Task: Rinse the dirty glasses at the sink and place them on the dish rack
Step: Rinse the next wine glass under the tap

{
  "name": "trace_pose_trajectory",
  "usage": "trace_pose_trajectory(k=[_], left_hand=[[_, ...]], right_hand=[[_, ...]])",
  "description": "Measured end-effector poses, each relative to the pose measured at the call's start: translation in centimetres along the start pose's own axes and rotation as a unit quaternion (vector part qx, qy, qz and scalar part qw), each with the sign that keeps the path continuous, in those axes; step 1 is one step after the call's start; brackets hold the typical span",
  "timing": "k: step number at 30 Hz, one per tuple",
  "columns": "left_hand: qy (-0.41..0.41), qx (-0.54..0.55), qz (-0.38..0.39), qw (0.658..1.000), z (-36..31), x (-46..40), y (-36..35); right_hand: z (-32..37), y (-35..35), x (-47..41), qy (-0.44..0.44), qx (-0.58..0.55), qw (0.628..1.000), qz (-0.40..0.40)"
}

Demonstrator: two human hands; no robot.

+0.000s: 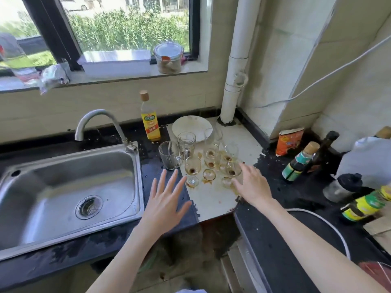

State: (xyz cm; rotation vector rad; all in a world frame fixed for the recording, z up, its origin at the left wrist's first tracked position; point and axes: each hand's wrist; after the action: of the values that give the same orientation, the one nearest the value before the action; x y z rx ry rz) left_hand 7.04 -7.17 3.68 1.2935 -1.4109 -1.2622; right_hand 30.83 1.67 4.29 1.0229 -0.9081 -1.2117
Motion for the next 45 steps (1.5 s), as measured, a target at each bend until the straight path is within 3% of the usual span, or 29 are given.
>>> trace_pose_trajectory(k=[5,9,12,17,21,25,29,35,45], left_hand=[[0.017,-0.026,0.045,0.999,1.1,-3.7,-0.2],[0.029,-0.006,0.055,0.998,1.4,-5.0,-0.9],[0.046,0.031,0.047,0.997,0.9,-5.3,-1.8],[0.067,0.059,0.047,0.995,-0.7,-5.5,-2.5],[0.077,0.118,0.068,0.988,-1.4,-5.1,-3.1],[0.095,0.268,0.041,0.958,-1.5,-4.5,-2.5],[0.141,0.305,-0.003,0.942,0.2,-3.1,-1.6],[0.217,0.393,-0.103,0.888,6.2,-0.4,0.1],[0.261,0.446,-0.105,0.85,22.4,4.2,0.9]], right_hand=[[-0.7,-1.0,-5.4,-0.074,-0.022,0.995,0.062],[-1.2,-2.4,-8.2,-0.08,-0.038,0.988,0.13],[-1.6,-3.0,-9.0,-0.068,-0.045,0.987,0.137],[-2.1,-2.5,-7.9,0.005,-0.072,0.99,0.117],[-0.7,-1.4,-6.3,0.093,-0.12,0.976,0.158],[3.5,-0.5,-5.8,0.154,-0.18,0.951,0.201],[8.9,-0.9,-5.7,0.196,-0.217,0.929,0.228],[17.7,-2.6,-5.5,0.245,-0.239,0.903,0.259],[32.5,-8.6,-5.7,0.19,-0.274,0.871,0.361]])
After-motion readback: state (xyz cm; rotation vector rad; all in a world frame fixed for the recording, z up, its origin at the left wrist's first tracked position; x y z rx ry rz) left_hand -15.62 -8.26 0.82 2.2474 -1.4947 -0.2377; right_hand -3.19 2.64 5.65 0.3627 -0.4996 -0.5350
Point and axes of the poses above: each hand's wrist, its own x-axis away from the middle knuckle, its own y-axis out of the back of the hand, z = x × y, and after that the axes turned 1 degree about -x, right-handed
